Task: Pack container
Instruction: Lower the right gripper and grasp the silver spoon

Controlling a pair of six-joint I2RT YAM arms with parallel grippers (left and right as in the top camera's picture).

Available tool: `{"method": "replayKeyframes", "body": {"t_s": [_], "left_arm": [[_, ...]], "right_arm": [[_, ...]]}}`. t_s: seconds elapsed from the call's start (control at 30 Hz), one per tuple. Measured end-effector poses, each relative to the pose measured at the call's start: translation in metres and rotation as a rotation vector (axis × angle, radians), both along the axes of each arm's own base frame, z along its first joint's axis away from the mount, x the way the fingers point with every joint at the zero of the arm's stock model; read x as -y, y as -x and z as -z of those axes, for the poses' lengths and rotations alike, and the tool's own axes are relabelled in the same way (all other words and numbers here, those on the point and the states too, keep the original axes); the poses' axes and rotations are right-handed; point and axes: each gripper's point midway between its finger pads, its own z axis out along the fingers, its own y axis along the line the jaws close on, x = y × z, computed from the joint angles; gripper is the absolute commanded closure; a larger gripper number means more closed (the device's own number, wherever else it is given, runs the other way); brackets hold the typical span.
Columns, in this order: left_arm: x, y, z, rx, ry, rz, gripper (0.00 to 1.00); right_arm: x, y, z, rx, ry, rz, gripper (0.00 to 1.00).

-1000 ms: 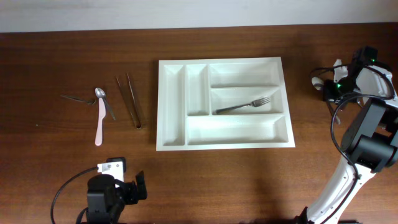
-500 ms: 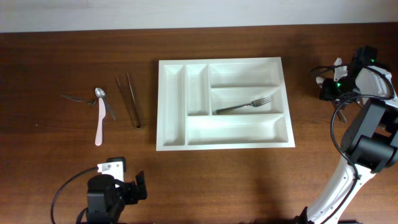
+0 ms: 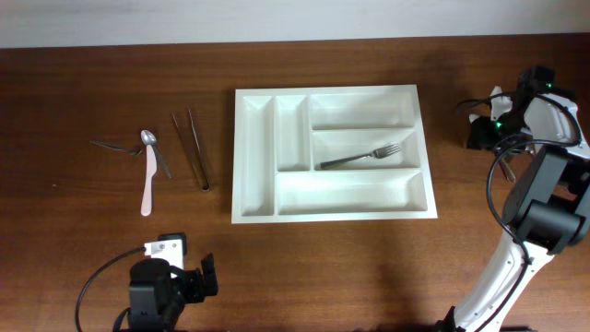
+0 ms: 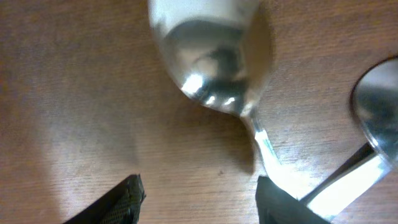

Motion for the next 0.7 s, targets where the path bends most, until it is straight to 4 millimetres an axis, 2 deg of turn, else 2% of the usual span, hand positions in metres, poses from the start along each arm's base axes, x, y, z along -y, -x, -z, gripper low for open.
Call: {"method": "replayKeyframes", "body": {"t_s": [0.23,0.33,0.37,0.47,0.7], "left_arm": [[0.000,0.000,0.000,0.000,0.000,0.000,0.01],[0.000,0.000,0.000,0.000,0.000,0.000,0.01],[0.000,0.000,0.000,0.000,0.000,0.000,0.01],[0.000,0.000,0.000,0.000,0.000,0.000,0.01],[0.000,0.000,0.000,0.000,0.000,0.000,0.01]], "right_arm": [[0.005,-0.019,-0.019,0.055,0.023,-0.006,0.36],[0.007,-0.023,-0.021,0.072,0.032,-0.011,0.36],[0.007,-0.025,-0.022,0.078,0.035,-0.011,0.34],[0.014,-0.033,-0.024,0.108,0.070,-0.017,0.20],[0.023,-0.043,-0.027,0.147,0.122,-0.059,0.17]]}}
